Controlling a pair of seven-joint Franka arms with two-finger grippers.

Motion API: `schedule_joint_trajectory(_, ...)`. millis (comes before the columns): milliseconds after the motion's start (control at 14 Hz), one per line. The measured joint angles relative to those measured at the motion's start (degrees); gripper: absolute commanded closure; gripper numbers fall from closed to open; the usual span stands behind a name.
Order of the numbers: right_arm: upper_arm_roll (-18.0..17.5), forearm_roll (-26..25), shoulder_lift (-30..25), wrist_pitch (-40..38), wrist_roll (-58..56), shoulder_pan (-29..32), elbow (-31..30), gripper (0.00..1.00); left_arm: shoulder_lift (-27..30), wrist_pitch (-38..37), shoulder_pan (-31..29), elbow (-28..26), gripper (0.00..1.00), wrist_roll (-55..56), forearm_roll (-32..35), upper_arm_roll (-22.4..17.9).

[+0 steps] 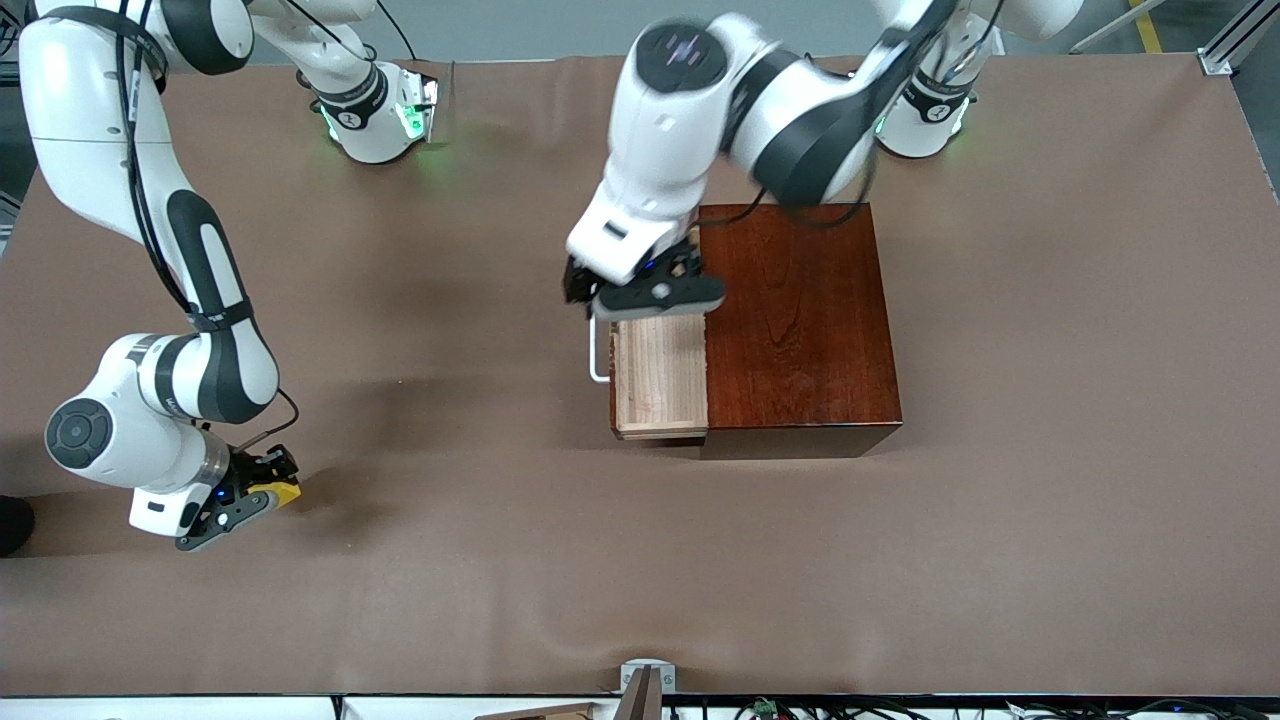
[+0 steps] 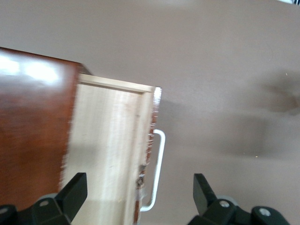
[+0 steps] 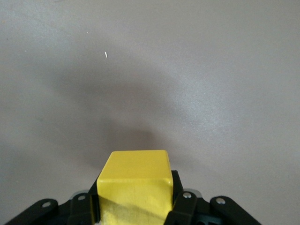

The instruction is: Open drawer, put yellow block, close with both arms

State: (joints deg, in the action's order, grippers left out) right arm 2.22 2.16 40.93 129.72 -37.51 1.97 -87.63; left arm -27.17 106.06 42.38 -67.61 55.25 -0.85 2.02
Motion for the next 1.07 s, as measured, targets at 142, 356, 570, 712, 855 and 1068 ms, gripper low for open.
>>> schedule_joint_trajectory(142, 0.0, 0.0, 0.0, 0.0, -0.6, 0.0, 0.0, 1.0, 2.6, -3.9, -1.6, -0.1, 0.0, 0.0, 0.0, -0.1)
schedule_joint_trajectory(356, 0.0, 0.0, 0.0, 0.0, -1.4, 0.0, 0.0, 1.0, 6.1, -9.3, -5.6, -0.3, 0.0, -0.1, 0.0, -0.4)
schedule_joint_trajectory(570, 0.0, 0.0, 0.0, 0.0, -3.4, 0.0, 0.0, 1.0, 10.4, -18.3, -13.1, -0.6, 0.0, -7.1, 0.0, -0.4)
schedule_joint_trajectory(712, -0.2, 0.0, -0.1, 0.0, -6.4, -0.1, 0.2, 1.0, 13.1, -21.9, -17.2, -1.6, 0.0, -12.5, 0.0, -0.4)
schedule_joint_trajectory(855, -0.9, 0.0, -0.6, 0.0, -10.1, -0.2, 0.6, 1.0, 15.8, -23.0, -20.6, -4.3, 0.0, -17.6, 0.0, -0.3)
schedule_joint_trajectory(1068, -3.7, 0.0, -2.9, -0.1, -16.2, -0.3, 0.9, 1.0, 19.9, -22.8, -25.7, -10.8, 0.0, -23.4, 0.0, -0.3)
